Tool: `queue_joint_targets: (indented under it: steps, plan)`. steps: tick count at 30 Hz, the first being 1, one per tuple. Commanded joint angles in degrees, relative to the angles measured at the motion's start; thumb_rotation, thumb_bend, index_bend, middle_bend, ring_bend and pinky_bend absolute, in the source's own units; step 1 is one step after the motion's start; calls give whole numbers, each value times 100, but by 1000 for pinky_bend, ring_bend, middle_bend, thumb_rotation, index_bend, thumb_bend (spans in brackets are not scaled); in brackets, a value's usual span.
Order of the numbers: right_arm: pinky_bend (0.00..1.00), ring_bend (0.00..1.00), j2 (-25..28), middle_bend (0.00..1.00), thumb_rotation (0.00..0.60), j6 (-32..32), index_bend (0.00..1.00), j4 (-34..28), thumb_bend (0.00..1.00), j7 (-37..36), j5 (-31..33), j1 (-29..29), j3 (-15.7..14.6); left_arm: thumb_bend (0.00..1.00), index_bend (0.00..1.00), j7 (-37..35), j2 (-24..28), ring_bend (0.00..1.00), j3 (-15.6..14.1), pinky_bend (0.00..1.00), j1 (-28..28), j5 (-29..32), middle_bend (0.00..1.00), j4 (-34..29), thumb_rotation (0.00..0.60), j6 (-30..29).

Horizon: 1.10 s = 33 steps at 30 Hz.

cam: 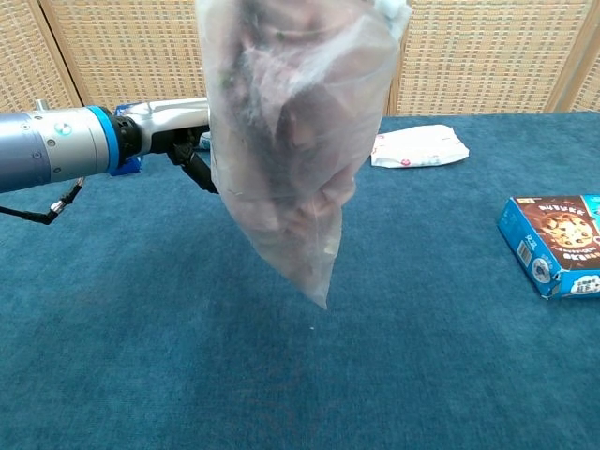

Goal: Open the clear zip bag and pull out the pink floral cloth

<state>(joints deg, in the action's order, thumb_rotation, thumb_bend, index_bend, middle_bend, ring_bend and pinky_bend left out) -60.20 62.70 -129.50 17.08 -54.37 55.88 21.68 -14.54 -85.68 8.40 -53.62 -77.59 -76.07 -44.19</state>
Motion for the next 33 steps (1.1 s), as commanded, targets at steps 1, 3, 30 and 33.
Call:
queue_joint_targets:
  steps: [1, 3, 30, 33]
  plan:
    - [229, 425, 32, 515, 600, 3, 785, 19, 823, -41, -27, -35, -4, 687, 761, 34, 18, 6, -11, 0, 20, 22, 88, 30, 600, 6]
    - [229, 425, 56, 515, 600, 3, 785, 34, 823, -79, -48, -66, -11, 687, 761, 46, 42, 6, -21, 0, 39, 52, 88, 44, 600, 27]
    - [229, 425, 344, 515, 600, 18, 785, 848, 824, -1261, -425, -894, -186, 688, 771, -533, 848, 5, -239, 0, 631, 81, 88, 459, 600, -30]
    - [229, 425, 345, 515, 600, 7, 785, 1026, 823, -1399, -396, -975, -184, 688, 771, -635, 945, 5, -293, 0, 722, 57, 88, 538, 600, -27]
